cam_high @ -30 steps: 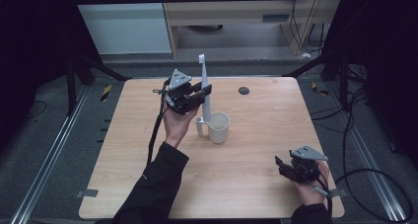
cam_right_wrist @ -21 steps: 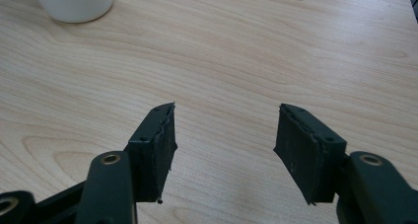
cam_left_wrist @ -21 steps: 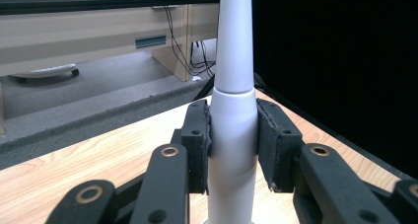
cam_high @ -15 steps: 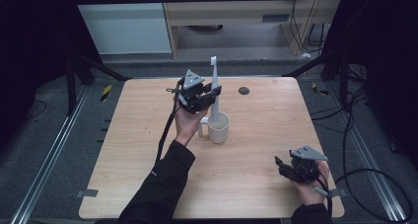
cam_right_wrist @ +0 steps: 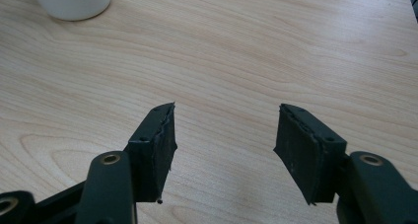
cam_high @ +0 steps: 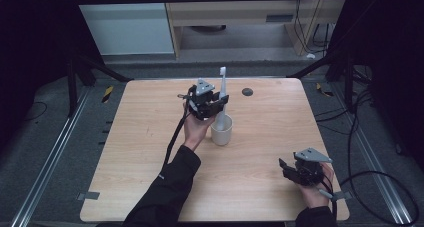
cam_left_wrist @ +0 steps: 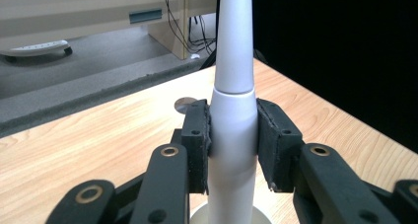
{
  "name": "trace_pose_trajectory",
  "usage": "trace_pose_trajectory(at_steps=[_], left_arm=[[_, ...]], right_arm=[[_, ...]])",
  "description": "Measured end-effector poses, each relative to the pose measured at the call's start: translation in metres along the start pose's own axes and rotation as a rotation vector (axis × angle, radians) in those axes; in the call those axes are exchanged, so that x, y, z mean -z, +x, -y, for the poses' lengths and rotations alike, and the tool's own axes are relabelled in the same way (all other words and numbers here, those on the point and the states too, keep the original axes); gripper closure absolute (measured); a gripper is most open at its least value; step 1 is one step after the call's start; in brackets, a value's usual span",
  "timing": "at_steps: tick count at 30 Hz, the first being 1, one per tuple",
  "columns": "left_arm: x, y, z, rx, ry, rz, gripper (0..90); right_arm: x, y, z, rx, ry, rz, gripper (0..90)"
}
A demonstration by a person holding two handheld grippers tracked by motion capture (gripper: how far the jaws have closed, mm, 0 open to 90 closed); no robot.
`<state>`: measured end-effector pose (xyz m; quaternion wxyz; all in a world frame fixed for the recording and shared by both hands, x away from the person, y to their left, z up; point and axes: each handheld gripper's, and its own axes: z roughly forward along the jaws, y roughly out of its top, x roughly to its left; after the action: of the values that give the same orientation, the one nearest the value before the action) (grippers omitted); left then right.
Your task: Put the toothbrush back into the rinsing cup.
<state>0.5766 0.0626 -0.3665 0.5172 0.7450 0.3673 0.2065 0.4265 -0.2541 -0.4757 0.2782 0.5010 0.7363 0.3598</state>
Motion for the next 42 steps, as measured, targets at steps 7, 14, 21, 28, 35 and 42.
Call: trace_pose_trajectory(at_steps=[7,14,21,28,35,42], left_arm=[[-0.007,0.000,0.013,0.003,0.032,0.003,67.0],[-0.014,-0.001,0.028,0.003,0.076,0.006,67.0],[-0.020,-0.001,0.037,0.000,0.106,0.008,66.9],[-0.024,-0.001,0.044,0.000,0.111,0.009,66.6],[-0.023,-0.003,0.045,-0.007,0.096,0.006,63.0],[-0.023,-0.003,0.045,-0.013,0.092,-0.004,58.4]], right_arm=[[0.000,0.000,0.000,0.001,0.001,0.001,40.2],[0.000,0.000,0.000,0.002,0.001,0.000,40.1],[0.000,0.001,0.000,0.004,0.002,0.002,39.9],[-0.001,0.001,0.000,0.008,0.002,0.003,39.6],[-0.001,0.001,0.000,0.008,0.001,0.003,39.5],[-0.001,0.001,0.000,0.008,0.002,0.006,39.1]])
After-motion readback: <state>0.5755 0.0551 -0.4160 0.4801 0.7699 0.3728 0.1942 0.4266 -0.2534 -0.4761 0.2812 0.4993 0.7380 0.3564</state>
